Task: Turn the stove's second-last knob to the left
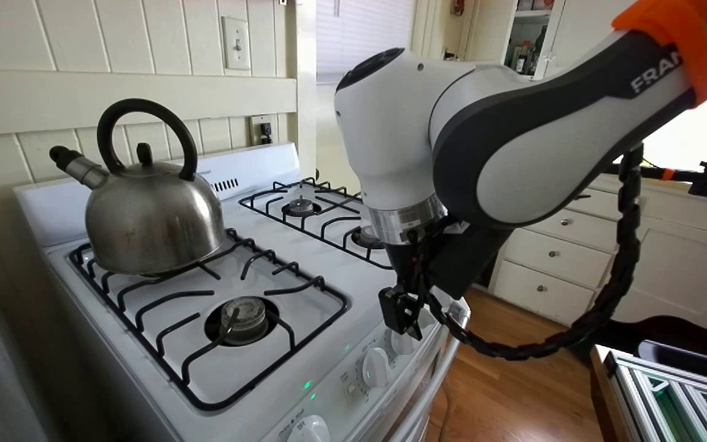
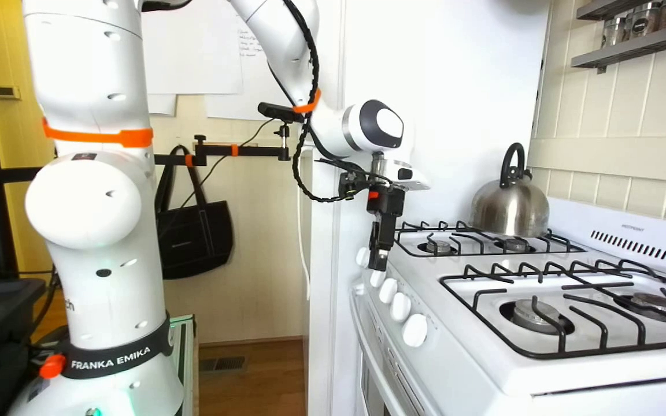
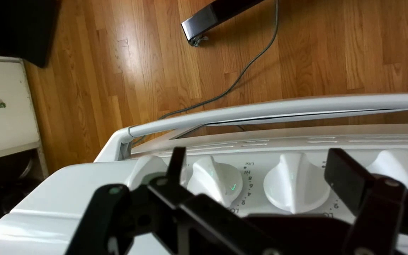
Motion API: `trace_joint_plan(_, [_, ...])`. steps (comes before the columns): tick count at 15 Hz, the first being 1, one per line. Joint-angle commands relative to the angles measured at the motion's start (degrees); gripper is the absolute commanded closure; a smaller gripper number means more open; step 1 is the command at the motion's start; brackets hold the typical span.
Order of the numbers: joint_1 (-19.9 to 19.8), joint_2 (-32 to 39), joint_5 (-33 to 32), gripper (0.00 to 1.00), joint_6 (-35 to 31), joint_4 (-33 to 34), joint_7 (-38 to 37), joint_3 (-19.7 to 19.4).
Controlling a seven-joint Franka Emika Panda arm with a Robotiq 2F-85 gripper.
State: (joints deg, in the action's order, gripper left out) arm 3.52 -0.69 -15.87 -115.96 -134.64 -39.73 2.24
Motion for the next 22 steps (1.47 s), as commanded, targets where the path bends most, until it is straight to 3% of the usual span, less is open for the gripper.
trace_joint_plan(1, [-1.13,-4.0,1.93,0.0,-1.49,-3.21,-2.25,-0.41])
trace_joint_plan(5, [-2.92,-8.79,2.75,0.0,-4.82,-8.18,-2.36,-1.36])
trace_joint_plan(11, [-5.9,-13.02,2.49,0.0,-18.49,-16.26,1.77,-2.4])
trace_joint_plan(21, [-10.99,-23.58,3.25,0.0,-23.19,-26.74,8.61,-3.96])
trace_joint_plan(22, [-11.03,-21.16,4.05,0.0,-22.05,-22.75,9.98,-3.87])
